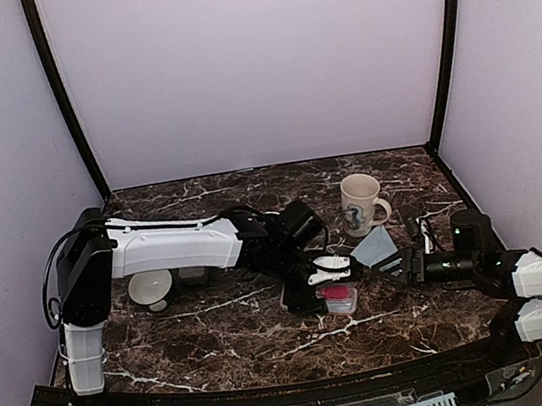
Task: Organize the sunglasses
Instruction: Place the sunglasses in the sunglasses case, then adjust the sunglasses in the sunglasses case.
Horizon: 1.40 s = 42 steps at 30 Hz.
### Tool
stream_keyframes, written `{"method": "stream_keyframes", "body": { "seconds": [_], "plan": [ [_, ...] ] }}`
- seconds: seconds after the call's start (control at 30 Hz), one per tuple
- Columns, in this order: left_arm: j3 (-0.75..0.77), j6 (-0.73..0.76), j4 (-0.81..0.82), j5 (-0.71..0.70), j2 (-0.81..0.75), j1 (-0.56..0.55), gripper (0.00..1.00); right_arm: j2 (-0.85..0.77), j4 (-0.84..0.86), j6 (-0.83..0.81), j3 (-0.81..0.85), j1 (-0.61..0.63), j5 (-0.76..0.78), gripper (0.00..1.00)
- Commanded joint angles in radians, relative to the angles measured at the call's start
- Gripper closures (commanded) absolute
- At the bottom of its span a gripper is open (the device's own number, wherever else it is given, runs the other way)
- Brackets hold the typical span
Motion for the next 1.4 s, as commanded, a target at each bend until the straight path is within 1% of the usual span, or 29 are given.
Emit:
{"method": "stream_keyframes", "body": {
  "seconds": [0.0, 0.17, 0.63, 0.9, 1.37],
  "plan": [
    [-0.025, 0.014, 0.087, -0.069, -0.047, -0.014, 0.25, 0.002, 0.031, -0.010, -0.017, 0.010, 0.013, 0.21],
    [-0.030, 0.026, 0.115, -0.128, -0.032, -0.035, 0.23, 0.000, 0.035, -0.007, -0.021, 0.010, 0.011, 0.21],
    [-0.020, 0.031, 0.125, -0.178, 0.017, -0.061, 0.16, -0.005, 0.038, -0.002, -0.026, 0.010, 0.011, 0.21],
    [-0.015, 0.044, 0.116, -0.183, 0.040, -0.063, 0.16, -0.011, 0.041, 0.002, -0.033, 0.010, 0.013, 0.21],
    [0.008, 0.054, 0.099, -0.178, 0.074, -0.066, 0.20, -0.015, 0.045, 0.004, -0.038, 0.010, 0.013, 0.21]
  ]
}}
